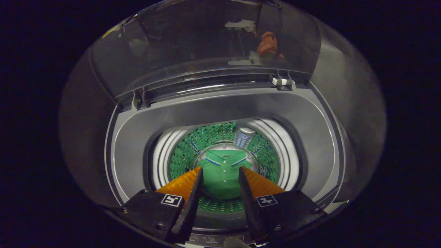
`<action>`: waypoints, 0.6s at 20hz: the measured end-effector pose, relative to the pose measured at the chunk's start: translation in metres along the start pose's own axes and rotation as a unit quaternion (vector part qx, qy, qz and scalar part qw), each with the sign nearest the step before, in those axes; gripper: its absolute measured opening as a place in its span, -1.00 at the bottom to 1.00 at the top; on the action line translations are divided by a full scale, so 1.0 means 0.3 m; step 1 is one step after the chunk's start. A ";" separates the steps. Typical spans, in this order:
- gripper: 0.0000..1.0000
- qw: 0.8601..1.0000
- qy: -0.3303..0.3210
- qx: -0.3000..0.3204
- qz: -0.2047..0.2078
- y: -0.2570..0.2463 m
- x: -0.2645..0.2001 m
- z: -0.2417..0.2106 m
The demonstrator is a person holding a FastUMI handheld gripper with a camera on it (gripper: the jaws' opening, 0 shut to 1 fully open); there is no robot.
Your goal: Put the clothes into the washing machine and then close the washing machine lid.
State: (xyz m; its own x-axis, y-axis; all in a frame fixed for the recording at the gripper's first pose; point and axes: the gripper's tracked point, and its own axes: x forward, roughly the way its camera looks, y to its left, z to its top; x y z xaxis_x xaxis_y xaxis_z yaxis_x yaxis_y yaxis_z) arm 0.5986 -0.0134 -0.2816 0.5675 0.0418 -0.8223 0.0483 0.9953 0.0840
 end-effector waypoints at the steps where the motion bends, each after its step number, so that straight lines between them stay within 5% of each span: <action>1: 0.28 1.000 0.000 0.000 0.000 -0.001 0.002 0.000; 12: 0.28 0.997 -0.053 -0.048 0.003 -0.017 -0.124 0.054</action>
State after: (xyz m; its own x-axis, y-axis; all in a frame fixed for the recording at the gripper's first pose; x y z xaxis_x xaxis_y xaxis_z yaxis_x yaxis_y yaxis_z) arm 0.5905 -0.0215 -0.2422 0.6509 0.0436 -0.7579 -0.0318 0.9990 0.0301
